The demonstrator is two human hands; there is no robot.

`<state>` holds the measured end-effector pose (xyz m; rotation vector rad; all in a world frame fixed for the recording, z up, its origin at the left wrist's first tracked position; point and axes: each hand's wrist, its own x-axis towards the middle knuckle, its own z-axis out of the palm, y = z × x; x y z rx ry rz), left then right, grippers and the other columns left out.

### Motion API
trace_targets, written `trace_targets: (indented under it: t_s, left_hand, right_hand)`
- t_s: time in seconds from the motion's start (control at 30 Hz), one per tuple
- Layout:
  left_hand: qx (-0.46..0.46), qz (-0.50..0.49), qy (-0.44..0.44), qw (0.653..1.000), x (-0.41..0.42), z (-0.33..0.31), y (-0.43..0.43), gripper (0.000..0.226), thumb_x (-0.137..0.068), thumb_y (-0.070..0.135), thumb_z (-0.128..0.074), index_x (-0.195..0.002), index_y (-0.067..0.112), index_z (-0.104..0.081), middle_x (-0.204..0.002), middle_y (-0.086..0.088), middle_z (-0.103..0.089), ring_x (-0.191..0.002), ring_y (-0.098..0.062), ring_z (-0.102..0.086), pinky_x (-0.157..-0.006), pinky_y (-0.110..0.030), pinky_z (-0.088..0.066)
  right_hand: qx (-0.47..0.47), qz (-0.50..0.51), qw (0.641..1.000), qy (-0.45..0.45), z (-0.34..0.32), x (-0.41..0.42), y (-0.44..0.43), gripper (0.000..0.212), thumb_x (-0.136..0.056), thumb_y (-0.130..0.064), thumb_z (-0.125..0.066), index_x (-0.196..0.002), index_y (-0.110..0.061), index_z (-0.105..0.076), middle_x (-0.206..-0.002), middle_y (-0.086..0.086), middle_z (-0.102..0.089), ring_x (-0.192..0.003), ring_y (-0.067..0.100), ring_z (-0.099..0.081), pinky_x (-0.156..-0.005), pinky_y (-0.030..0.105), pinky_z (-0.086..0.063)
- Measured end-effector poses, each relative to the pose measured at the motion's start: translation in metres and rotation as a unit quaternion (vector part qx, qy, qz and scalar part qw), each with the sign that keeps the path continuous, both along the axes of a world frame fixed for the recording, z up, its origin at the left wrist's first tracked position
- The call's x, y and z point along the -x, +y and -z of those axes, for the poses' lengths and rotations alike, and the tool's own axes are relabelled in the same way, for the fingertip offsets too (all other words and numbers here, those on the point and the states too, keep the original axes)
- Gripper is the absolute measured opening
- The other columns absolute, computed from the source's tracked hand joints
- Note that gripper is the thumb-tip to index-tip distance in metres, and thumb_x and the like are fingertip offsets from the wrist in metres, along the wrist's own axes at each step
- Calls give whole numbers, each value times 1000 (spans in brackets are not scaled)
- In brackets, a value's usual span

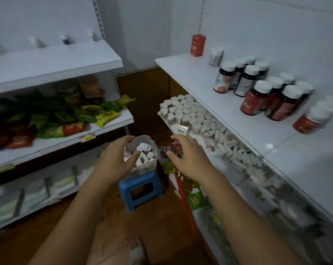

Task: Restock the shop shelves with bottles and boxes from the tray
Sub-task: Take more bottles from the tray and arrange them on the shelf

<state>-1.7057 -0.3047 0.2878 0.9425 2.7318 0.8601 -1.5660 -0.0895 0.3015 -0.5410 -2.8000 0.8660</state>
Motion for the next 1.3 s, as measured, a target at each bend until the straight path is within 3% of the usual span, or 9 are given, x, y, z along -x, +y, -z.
trace_targets:
  t_s: [0.33, 0.43, 0.53, 0.67, 0.73, 0.87, 1.03, 1.13, 1.3]
  left_hand:
    - [58, -48, -119, 990, 162, 96, -65, 56, -100, 45, -65, -150, 24, -49, -142, 1, -61, -128, -20, -59, -96, -35, -50]
    - [59, -53, -176, 981, 188, 136, -56, 53, -99, 36, -69, -147, 21, -51, -141, -1, -62, -124, -21, -61, -94, -29, -46]
    - [78, -58, -242, 965, 208, 183, -39, 54, -99, 36, -69, -147, 18, -51, -131, 1, -63, -110, -17, -63, -89, -27, -46]
    - [125, -65, -289, 947, 237, 263, -17, 48, -96, 30, -71, -139, 13, -57, -127, -8, -66, -114, -29, -65, -86, -28, -46]
    - [166, -62, -304, 936, 248, 309, -11, 40, -96, 26, -70, -132, 12, -60, -127, -13, -66, -116, -35, -65, -82, -28, -43]
    - [230, -40, -320, 918, 257, 366, 3, 69, -95, 36, -74, -153, 11, -46, -153, -14, -50, -137, -32, -51, -110, -33, -41]
    - [290, 17, -343, 893, 275, 396, 14, 70, -93, 47, -75, -153, 21, -48, -147, -10, -56, -129, -29, -55, -104, -35, -45]
    - [318, 63, -368, 872, 291, 397, 13, 59, -93, 26, -76, -148, 20, -54, -140, -10, -61, -123, -30, -60, -100, -37, -50]
    - [361, 100, -346, 860, 291, 394, 24, 61, -90, 10, -76, -146, 19, -53, -132, -8, -64, -116, -27, -64, -89, -30, -52]
  right_hand:
    - [137, 27, 987, -85, 105, 183, -23, 53, -91, -51, -66, -139, -40, -48, -131, -9, -59, -117, 14, -61, -96, 46, -57]
    - [164, 27, 980, -110, 132, 215, -18, 48, -97, -33, -70, -142, -27, -53, -117, -13, -56, -108, 10, -58, -92, 35, -52]
    - [160, 30, 974, -160, 174, 247, -3, 54, -98, -27, -70, -147, -16, -51, -128, 2, -61, -117, 20, -59, -92, 32, -47]
    - [162, 5, 958, -235, 252, 298, 13, 53, -96, -31, -73, -143, -15, -53, -136, 12, -61, -120, 31, -61, -95, 42, -54]
    - [152, -20, 949, -276, 297, 322, 16, 58, -95, -34, -72, -145, -16, -51, -141, 12, -59, -123, 33, -60, -97, 43, -53]
    - [125, -95, 926, -344, 378, 355, 10, 71, -86, -41, -79, -144, -20, -45, -143, 14, -52, -126, 40, -56, -97, 51, -53]
    - [0, -299, 895, -331, 426, 376, -5, 62, -86, -40, -77, -142, -31, -52, -141, 5, -49, -127, 35, -46, -100, 44, -43]
    - [-12, -399, 862, -311, 435, 390, -15, 47, -93, -28, -68, -139, -35, -58, -144, 0, -50, -129, 32, -43, -102, 46, -41]
    - [-28, -445, 828, -340, 444, 403, -18, 43, -90, -46, -55, -132, -43, -62, -143, 5, -52, -129, 38, -45, -104, 49, -44]
